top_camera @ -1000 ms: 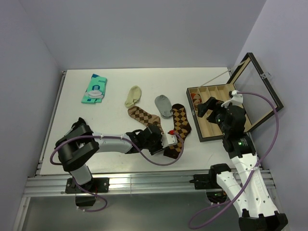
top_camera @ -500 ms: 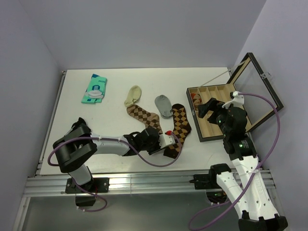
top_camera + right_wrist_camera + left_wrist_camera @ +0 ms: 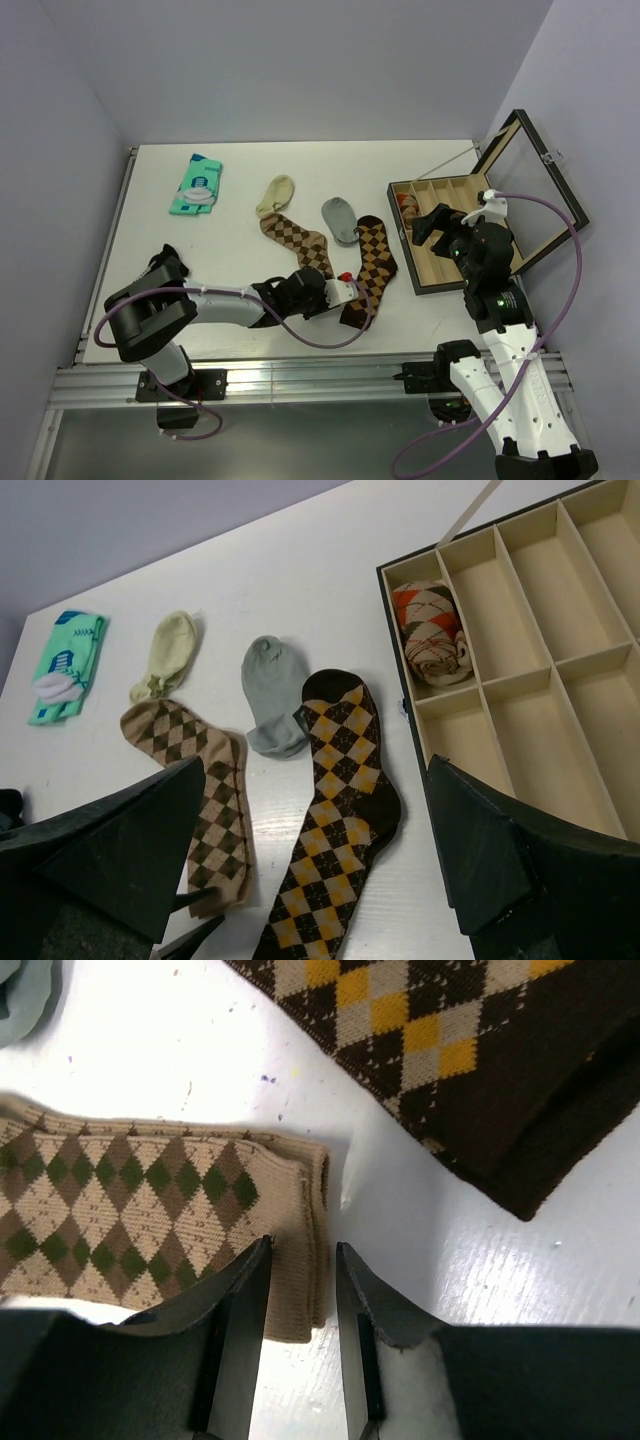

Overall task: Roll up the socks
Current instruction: Adjust the sock at the center of the board.

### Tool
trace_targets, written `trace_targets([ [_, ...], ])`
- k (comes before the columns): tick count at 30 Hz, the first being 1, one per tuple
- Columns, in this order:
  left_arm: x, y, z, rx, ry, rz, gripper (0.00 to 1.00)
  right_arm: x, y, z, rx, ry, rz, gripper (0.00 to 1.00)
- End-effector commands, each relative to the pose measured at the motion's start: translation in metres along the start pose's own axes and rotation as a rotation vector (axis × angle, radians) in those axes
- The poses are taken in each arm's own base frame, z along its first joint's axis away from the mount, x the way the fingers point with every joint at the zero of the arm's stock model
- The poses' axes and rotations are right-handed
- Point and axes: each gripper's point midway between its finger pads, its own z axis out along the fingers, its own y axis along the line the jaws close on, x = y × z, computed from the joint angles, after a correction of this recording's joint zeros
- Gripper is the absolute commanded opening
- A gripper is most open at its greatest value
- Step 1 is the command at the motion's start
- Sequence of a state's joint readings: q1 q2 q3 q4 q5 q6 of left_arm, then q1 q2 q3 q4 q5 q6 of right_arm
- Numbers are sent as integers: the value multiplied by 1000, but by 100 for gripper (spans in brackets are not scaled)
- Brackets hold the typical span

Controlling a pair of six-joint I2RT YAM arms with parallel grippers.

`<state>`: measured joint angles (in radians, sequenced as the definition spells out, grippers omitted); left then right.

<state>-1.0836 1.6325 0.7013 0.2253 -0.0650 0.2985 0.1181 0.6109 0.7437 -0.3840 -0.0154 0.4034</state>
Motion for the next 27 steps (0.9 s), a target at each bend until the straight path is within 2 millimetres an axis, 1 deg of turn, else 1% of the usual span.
trace_targets([
  [1,-17,12,-7,-67,-68,18,39,0,-2,0,3,-13,-11,99],
  [3,-19,16,-10,-89,-81,29,40,1,-2,0,3,-11,-11,99],
  [5,-20,16,-10,-85,-86,38,41,1,-2,1,3,-11,-11,99],
  [7,-20,15,-9,-77,-77,41,41,2,-2,2,5,-9,-11,99],
  [8,-15,13,-5,-72,-61,42,43,3,-2,2,4,-7,-11,99],
  [9,-15,12,-4,-67,-58,43,45,2,-2,2,2,-7,-11,99],
  [14,-8,3,4,-22,-31,46,43,3,-3,1,5,-8,-16,99],
  [15,-9,0,6,-3,-34,46,42,3,-4,1,8,-8,-16,99],
  [17,-3,-4,8,16,-3,40,41,3,-4,1,8,-8,-19,99],
  [20,-1,-10,8,54,3,41,33,3,-4,0,7,-6,-18,99],
  [21,-1,-11,7,64,4,43,27,2,-3,0,6,-9,-18,99],
  [23,0,-15,4,98,9,38,21,3,-3,0,2,-7,-16,98],
  [24,-1,-16,3,110,6,37,13,2,-2,0,-3,-10,-16,98],
  [27,-7,-20,-4,159,-1,39,5,3,0,0,-14,-5,-16,96],
])
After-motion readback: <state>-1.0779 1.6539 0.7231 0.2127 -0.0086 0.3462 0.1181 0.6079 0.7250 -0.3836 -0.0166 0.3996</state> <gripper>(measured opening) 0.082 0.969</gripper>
